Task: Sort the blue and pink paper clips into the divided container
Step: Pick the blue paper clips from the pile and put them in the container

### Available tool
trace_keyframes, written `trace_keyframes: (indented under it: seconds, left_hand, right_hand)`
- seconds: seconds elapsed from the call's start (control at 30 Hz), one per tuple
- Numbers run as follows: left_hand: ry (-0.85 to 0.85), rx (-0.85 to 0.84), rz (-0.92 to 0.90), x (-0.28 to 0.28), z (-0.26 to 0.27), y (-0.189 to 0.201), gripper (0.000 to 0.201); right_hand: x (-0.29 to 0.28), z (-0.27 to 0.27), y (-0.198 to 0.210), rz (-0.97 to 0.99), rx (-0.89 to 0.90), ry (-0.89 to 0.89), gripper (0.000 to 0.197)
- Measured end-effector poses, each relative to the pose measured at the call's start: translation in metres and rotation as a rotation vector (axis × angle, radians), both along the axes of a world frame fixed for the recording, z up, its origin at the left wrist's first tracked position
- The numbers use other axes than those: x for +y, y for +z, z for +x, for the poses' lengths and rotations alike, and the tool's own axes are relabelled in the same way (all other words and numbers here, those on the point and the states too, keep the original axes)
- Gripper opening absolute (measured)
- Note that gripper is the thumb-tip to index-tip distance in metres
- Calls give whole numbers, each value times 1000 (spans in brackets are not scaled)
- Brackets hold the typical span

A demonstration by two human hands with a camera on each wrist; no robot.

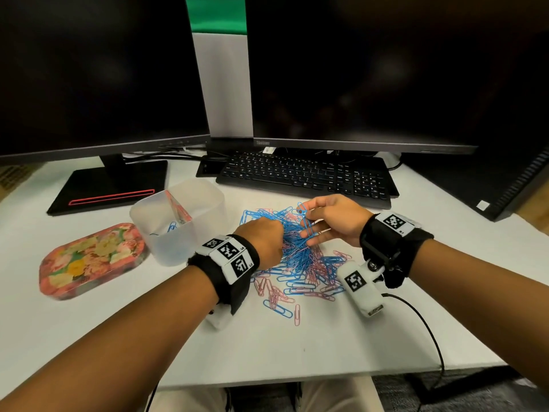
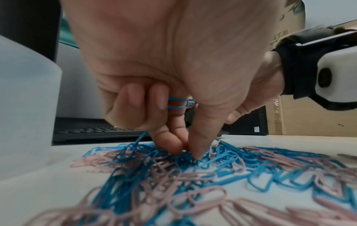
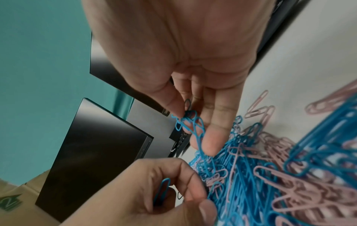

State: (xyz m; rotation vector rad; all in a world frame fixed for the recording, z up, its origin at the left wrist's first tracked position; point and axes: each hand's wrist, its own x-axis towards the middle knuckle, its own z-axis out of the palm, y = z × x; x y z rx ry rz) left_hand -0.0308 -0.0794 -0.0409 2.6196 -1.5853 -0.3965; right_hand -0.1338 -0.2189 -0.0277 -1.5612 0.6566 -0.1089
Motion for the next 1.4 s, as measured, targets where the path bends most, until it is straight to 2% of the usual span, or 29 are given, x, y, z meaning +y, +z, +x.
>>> trace_keyframes:
  seconds: [0.17, 0.57, 0.73, 0.83, 0.97, 1.1, 1.27, 1.4]
  left_hand:
    - [48, 132, -115, 6, 7, 5, 6]
    - [173, 371, -287, 60, 45, 57, 20]
    - [302, 357, -344, 90, 72, 86, 20]
    - [422, 272, -377, 107, 94, 103, 19]
    - [561, 225, -255, 120, 110, 104, 20]
    - [615, 262, -157, 122, 115, 91, 22]
    - [663, 285, -255, 124, 116, 97, 26]
    - [668, 247, -314, 128, 117, 100, 24]
  right_hand:
    - [2, 2, 6, -9, -11, -7, 15]
    - [17, 25, 28, 37, -99, 11, 16]
    - [34, 39, 43, 13, -119, 56, 16]
    - [50, 57, 59, -1, -155, 105, 16]
    - [80, 93, 78, -27, -183, 180, 16]
    - [113, 130, 80, -130, -148, 296, 19]
    - [139, 158, 65, -263, -60, 345, 22]
    - [145, 160, 63, -301, -60, 345, 24]
